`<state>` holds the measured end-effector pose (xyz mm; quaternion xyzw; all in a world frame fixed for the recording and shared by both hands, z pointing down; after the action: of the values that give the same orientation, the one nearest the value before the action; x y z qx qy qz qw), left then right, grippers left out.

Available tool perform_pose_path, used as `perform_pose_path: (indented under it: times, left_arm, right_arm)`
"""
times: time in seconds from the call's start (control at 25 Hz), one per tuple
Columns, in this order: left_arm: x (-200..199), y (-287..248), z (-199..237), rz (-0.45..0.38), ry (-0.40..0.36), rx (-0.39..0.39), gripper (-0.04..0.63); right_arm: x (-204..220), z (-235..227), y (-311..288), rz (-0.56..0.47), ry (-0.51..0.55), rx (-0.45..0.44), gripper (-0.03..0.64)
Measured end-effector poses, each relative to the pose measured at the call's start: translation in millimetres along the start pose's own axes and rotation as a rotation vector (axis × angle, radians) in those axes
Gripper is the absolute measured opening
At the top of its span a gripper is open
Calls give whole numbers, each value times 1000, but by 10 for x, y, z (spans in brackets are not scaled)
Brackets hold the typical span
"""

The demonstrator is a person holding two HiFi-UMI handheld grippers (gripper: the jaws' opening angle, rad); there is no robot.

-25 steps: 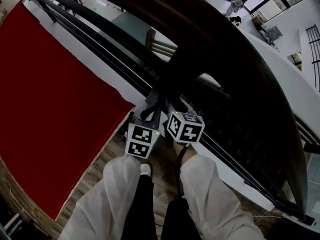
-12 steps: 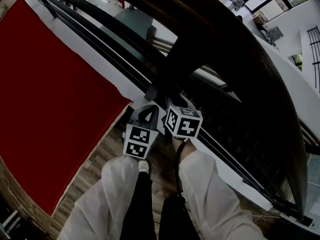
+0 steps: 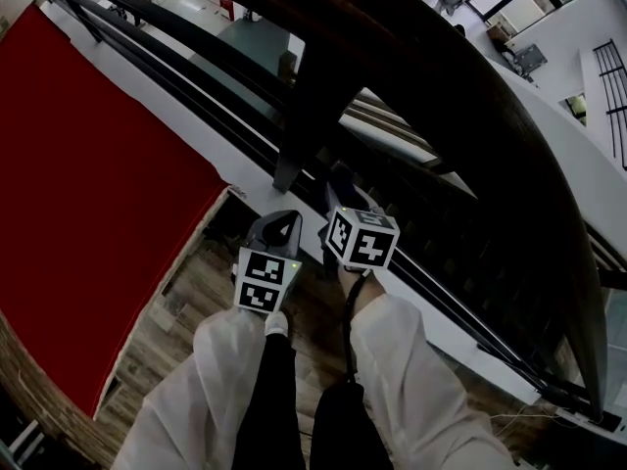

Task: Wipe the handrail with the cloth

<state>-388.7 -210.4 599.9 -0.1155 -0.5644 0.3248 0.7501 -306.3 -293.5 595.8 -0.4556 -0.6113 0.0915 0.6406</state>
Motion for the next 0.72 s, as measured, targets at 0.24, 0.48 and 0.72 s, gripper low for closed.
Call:
perform_pose_path:
  times: [0.24, 0.48, 0.72]
  left_arm:
    - [-18, 40, -294, 12, -53, 13, -3]
    - [223, -65, -750, 38, -81, 11, -3]
    - [407, -152, -1400, 59, -89, 49, -3]
  right_arm:
    - [117, -248, 311, -19, -27, 14, 109]
    - [408, -661, 667, -44, -50, 17, 109]
    - [709, -1129, 1107, -37, -67, 47, 109]
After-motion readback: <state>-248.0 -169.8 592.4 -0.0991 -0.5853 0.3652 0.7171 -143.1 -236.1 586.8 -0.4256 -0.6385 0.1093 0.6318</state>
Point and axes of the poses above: the fingertips, and each gripper's own axes: y backward along the fingers, z to its left, x out of its underside, the point moved 3 cm from there along y, backward along the fingers, and after that the axes turned 7 degrees about y, right-handed, at the moved point
